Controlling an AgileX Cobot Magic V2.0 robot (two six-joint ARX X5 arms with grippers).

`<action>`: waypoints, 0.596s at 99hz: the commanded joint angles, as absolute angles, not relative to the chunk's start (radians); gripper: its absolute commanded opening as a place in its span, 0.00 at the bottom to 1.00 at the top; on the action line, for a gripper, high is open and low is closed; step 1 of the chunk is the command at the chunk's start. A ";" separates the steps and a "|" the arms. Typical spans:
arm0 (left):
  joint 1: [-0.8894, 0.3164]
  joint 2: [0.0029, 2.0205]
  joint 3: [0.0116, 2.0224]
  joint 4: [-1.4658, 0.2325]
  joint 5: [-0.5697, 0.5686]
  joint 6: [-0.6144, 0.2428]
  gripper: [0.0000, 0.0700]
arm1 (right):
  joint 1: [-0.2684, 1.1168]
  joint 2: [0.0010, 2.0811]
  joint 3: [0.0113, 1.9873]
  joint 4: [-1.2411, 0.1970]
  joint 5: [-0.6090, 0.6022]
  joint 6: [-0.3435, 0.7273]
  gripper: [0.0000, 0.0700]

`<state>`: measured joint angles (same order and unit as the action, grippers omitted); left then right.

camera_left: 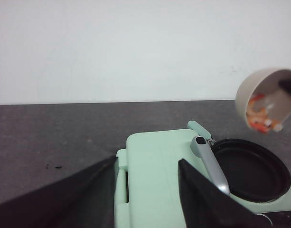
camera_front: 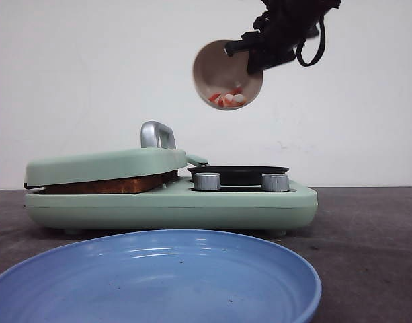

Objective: Make breakfast with bread and shrimp
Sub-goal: 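Tilt the bowl over the frying pan to pour the shrimp in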

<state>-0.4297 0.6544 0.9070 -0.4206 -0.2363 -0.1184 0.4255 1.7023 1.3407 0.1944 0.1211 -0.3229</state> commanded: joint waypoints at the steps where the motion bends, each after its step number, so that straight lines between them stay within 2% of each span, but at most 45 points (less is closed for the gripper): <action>1: -0.433 0.660 0.916 -0.420 -0.236 -0.117 0.33 | 0.431 1.719 1.355 0.226 0.134 -0.505 0.00; 20: -0.434 0.660 0.916 -0.456 -0.234 -0.116 0.33 | 0.429 1.719 1.355 0.260 0.158 -0.646 0.00; 41: -0.434 0.660 0.915 -0.457 -0.223 -0.094 0.33 | 0.433 1.719 1.325 0.344 0.159 -0.646 0.00; 49: -0.434 0.660 0.915 -0.457 -0.220 -0.087 0.33 | 0.439 1.719 1.256 0.451 0.168 -0.646 0.00; 59: -0.434 0.659 0.915 -0.456 -0.212 -0.080 0.33 | 0.443 1.719 1.126 0.658 0.194 -0.652 0.00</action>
<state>-0.4297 0.6544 0.9070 -0.4675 -0.2184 -0.0975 0.4324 1.7023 1.1816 0.5293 0.1783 -0.6441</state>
